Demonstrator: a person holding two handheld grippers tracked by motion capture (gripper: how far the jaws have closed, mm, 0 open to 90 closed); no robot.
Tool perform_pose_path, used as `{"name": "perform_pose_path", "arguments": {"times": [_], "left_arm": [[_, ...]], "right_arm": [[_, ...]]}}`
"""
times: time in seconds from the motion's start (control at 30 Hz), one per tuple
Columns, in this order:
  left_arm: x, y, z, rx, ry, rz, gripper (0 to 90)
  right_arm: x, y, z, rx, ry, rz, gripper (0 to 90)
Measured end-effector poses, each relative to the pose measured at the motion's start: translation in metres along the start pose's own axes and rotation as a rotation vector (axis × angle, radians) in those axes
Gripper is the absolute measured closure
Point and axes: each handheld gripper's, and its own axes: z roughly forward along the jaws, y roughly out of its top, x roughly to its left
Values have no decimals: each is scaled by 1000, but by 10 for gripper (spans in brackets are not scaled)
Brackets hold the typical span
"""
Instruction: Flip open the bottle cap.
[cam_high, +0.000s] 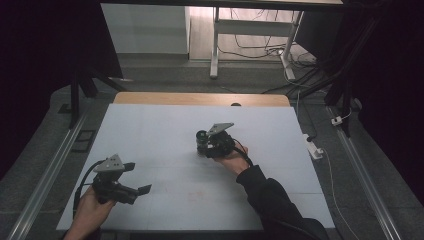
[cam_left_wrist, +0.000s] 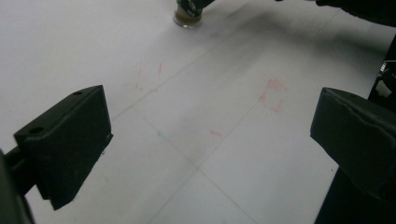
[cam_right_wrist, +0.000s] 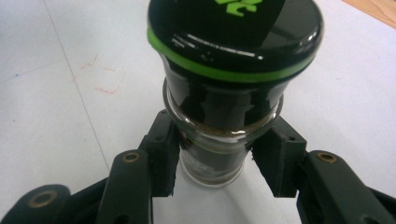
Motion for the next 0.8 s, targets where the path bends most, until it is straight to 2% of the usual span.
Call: {"name": "perform_pose_path", "arguments": {"times": [0.23, 0.5, 0.67, 0.8], "left_arm": [[3, 16, 19, 22, -24, 12, 2], [4, 37, 37, -6, -51, 19, 0], [4, 51, 52, 14, -45, 44, 0], [7, 60, 63, 15, -48, 44, 0]], "right_arm": [[0, 0, 0, 1, 0, 2, 531], [0, 0, 0, 0, 1, -3, 531], [0, 0, 0, 1, 2, -3, 531], [0, 0, 0, 2, 2, -4, 531]]}}
